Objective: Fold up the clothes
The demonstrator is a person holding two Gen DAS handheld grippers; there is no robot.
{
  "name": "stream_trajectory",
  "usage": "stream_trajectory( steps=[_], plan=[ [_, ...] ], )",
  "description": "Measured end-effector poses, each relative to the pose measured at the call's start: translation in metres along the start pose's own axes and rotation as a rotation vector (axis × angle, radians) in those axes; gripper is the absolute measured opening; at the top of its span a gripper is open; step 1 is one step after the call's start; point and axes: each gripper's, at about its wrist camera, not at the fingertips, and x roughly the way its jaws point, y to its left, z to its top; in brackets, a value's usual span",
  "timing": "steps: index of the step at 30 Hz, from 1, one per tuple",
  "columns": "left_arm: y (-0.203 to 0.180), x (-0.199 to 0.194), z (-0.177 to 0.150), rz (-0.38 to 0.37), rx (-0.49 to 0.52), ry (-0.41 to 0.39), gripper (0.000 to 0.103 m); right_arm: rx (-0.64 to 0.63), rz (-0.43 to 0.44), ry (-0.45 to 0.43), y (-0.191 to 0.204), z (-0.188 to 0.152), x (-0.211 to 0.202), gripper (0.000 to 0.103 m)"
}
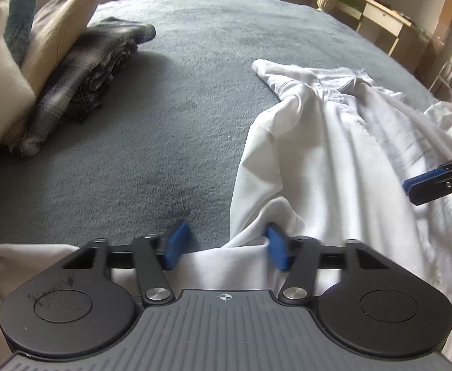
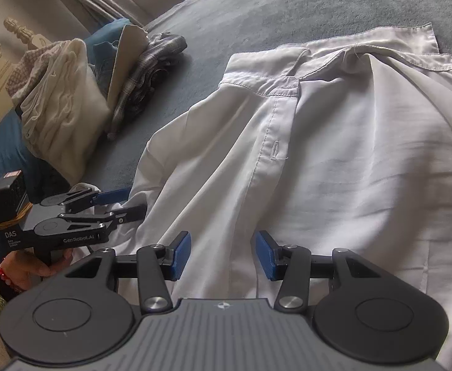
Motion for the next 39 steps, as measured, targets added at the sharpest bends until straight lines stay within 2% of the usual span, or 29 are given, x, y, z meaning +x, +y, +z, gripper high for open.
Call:
stream_trajectory(
  steps=[1,2,3,5,7,10,13,16,18,19,21,24,27,30,33,36,39],
  plan=[
    [-0.001,-0.002,-0.001,-0.001,-0.002,-0.005,0.029,-0.019,-0.002,-0.017,0.002,-0.003,-0.002,0.048],
    [-0.001,-0.003,-0.001,-0.003,-0.009,-0.008,0.016,-0.041,0.006,-0.029,0.005,-0.006,-0.003,0.046],
    [-0.001,-0.005,-0.002,-0.004,-0.013,-0.013,0.010,-0.064,0.014,-0.041,0.008,-0.009,-0.005,0.044],
    [-0.003,-0.008,-0.003,0.014,-0.009,-0.035,0.004,-0.111,0.019,-0.056,0.014,-0.015,-0.005,0.041],
    [-0.003,-0.012,-0.003,0.040,-0.021,-0.055,0.002,-0.161,-0.023,-0.033,0.018,-0.022,0.003,0.038],
    [0.002,-0.022,-0.001,0.102,-0.064,-0.099,0.001,-0.177,-0.097,0.005,0.013,-0.029,0.017,0.027],
    [0.006,-0.029,0.000,0.172,-0.084,-0.135,0.001,-0.172,-0.102,0.001,0.009,-0.032,0.016,0.025],
    [0.012,-0.024,-0.003,0.188,-0.103,-0.096,0.004,-0.182,-0.112,0.007,0.010,-0.033,0.016,0.025],
    [0.018,-0.020,-0.004,0.184,-0.123,-0.065,0.010,-0.182,-0.116,0.010,0.010,-0.033,0.017,0.025],
    [0.023,-0.022,-0.004,0.174,-0.153,-0.073,0.014,-0.183,-0.118,0.010,0.010,-0.034,0.018,0.025],
    [0.031,-0.031,-0.002,0.155,-0.215,-0.131,0.033,-0.192,-0.123,0.013,0.012,-0.033,0.018,0.025],
    [0.041,-0.045,0.005,0.105,-0.278,-0.228,0.042,-0.217,-0.139,0.008,0.018,-0.029,0.012,0.025],
    [0.041,-0.040,0.024,0.037,-0.297,-0.257,0.048,-0.275,-0.147,-0.044,0.029,-0.024,0.003,0.026],
    [0.032,-0.016,0.047,-0.042,-0.283,-0.223,0.052,-0.339,-0.134,-0.050,0.039,-0.024,0.006,0.026],
    [0.023,0.020,0.071,-0.100,-0.283,-0.138,0.052,-0.380,-0.157,-0.002,0.042,-0.030,0.025,0.026],
    [0.027,0.059,0.092,-0.185,-0.370,-0.024,0.052,-0.394,-0.165,-0.004,0.040,-0.036,0.033,0.026],
    [0.033,0.081,0.105,-0.258,-0.474,0.015,0.052,-0.390,-0.153,-0.002,0.037,-0.036,0.032,0.026]
  ],
)
